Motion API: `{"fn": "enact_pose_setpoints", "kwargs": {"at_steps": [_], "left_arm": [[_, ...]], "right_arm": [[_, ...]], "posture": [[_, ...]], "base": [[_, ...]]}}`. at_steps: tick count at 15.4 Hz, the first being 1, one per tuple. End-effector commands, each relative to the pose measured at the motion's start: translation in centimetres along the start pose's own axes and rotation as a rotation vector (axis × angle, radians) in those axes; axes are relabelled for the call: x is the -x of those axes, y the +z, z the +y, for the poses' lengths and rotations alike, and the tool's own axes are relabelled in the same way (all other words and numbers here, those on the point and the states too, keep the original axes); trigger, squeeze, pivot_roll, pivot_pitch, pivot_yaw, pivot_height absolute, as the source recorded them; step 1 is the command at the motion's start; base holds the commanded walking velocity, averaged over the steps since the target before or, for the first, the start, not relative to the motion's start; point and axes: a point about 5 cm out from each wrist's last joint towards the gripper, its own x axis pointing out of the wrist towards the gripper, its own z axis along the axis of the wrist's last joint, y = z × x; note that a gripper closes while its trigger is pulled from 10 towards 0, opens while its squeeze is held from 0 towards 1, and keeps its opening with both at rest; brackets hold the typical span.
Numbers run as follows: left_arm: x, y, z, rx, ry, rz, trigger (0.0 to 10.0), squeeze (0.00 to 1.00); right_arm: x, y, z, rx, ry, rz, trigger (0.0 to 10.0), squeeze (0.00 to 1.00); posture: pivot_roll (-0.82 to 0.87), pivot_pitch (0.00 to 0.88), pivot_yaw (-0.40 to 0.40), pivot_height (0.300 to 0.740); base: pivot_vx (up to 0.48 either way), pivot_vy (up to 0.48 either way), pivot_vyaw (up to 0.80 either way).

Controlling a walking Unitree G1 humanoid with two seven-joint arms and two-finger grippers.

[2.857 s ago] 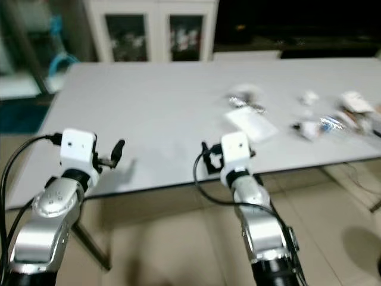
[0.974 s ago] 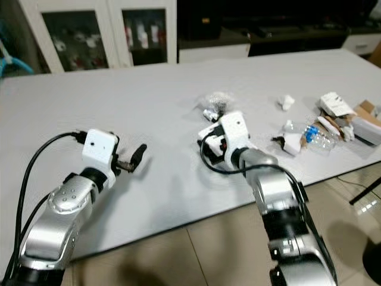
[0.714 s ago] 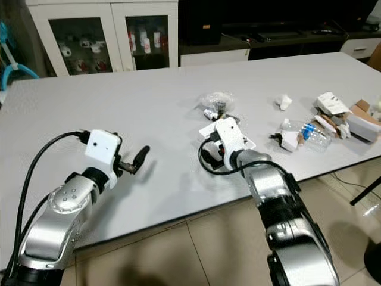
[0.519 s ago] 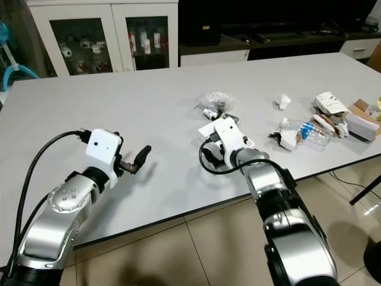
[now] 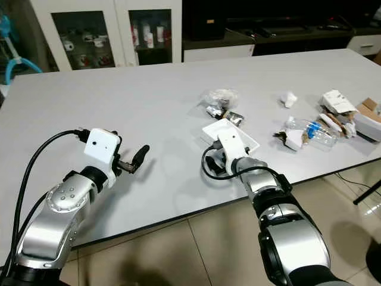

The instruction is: Picking trash to rubbish bin

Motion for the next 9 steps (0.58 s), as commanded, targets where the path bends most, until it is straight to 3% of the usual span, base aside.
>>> {"fn": "enact_pose_setpoints", "kwargs": {"at_steps": [1, 2, 5, 6, 9], "left_arm": [[0.1, 0.4, 0.1, -0.012, -0.006, -0.009, 10.0, 0.0], [0.2, 0.6, -0.1, -0.005, -0.031, -0.014, 10.0, 0.0], [0.5, 0.6, -1.0, 0.035, -0.151, -0.016, 10.0, 0.0], [1.1, 1.0, -2.0, 0.064, -0.271, -0.039, 10.0, 0.0], [1.7, 0.9, -2.8, 0.079, -0.354, -0.025, 10.0, 0.0]], "right_arm": [[0.0, 0.4, -0.1, -0.018, 0.018, -0.003, 3.9, 0.0], [0.0, 0.5, -0.2, -0.022, 0.034, 0.002, 0.0, 0.0], [0.0, 0.3, -0.1, -0.008, 0.077, 0.033, 0.0, 0.0], [0.1, 0.3, -0.1, -0.017, 0.097, 0.048, 0.0, 0.0], [0.2, -0.2, -0.2, -0.037, 0.096, 0.072, 0.0, 0.0]], "posture": [[0.03, 0.0, -0.052, 0.74], [0.04, 0.0, -0.056, 0.74], [0.03, 0.0, -0.052, 0.74], [0.04, 0.0, -0.055, 0.74], [0.04, 0.0, -0.051, 0.74]], "base": [[0.0, 0.0, 0.0], [0.0, 0.0, 0.0], [0.0, 0.0, 0.0], [0.0, 0.0, 0.0], [0.0, 0.0, 0.0]]}}
